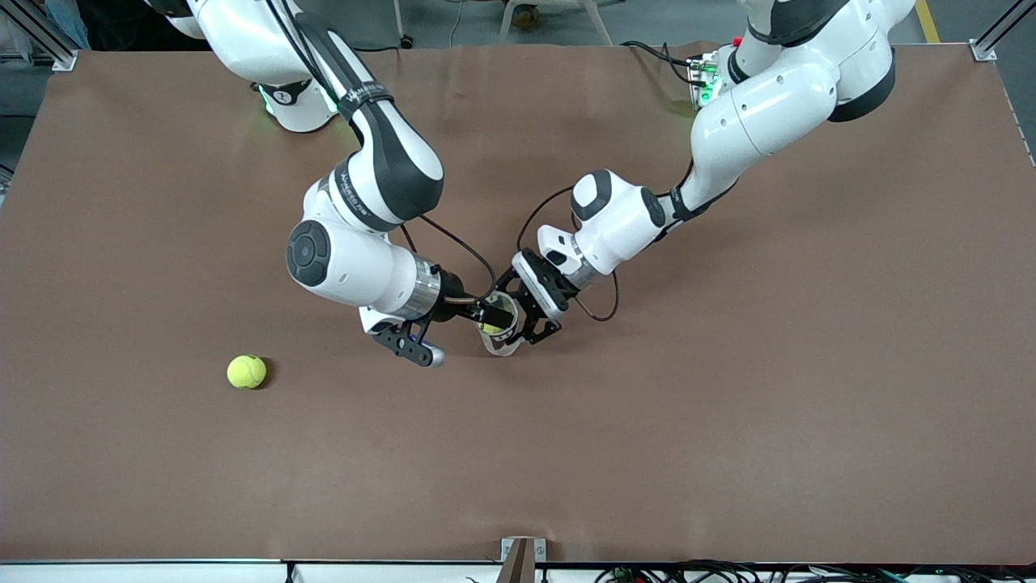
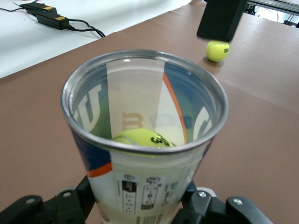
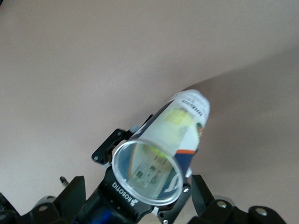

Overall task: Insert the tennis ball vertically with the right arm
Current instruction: 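Move the right gripper to the second tennis ball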

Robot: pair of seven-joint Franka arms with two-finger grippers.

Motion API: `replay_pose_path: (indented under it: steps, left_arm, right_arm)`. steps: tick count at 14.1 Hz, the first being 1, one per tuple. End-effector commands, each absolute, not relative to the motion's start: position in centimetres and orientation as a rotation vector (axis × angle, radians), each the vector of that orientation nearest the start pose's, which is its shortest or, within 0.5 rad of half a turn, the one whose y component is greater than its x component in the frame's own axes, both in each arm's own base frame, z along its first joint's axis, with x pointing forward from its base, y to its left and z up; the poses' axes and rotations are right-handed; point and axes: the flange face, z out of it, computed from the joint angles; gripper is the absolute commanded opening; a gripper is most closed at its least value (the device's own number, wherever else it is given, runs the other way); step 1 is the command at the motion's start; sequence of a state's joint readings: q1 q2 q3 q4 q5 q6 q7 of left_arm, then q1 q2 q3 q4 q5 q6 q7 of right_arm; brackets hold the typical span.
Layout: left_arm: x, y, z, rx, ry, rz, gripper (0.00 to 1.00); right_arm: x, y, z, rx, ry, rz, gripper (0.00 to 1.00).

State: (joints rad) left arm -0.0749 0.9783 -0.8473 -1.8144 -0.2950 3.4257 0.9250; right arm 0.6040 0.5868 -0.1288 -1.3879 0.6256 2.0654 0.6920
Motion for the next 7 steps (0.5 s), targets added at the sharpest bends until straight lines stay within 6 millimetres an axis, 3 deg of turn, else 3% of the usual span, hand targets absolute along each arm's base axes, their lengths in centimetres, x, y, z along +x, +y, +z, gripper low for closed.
replay_pose_path:
  steps: [1,3,4,7]
  left_arm:
    - [51.6,-44.7,21.6,2.125,-1.117,1.004,0.73]
    - [51.6,-44.7,21.6,2.125,-1.117,1.004,0.73]
    - [51.6,-44.7,21.6,2.125,-1.117,1.004,0.73]
    - [51.6,-44.7,21.6,2.125,-1.117,1.004,0.74]
  right_arm:
    - [64.3,31.5,40.5,-2.711,0.656,0.261,1.00]
    - [65.0,27.0,41.3,-2.912,0.553,0.196,1.00]
    - [65.5,23.6,41.2,-2.987,0.532,0.219,1.00]
    - [66.7,15.0,41.5,-3.026,0.362,0.291,1.00]
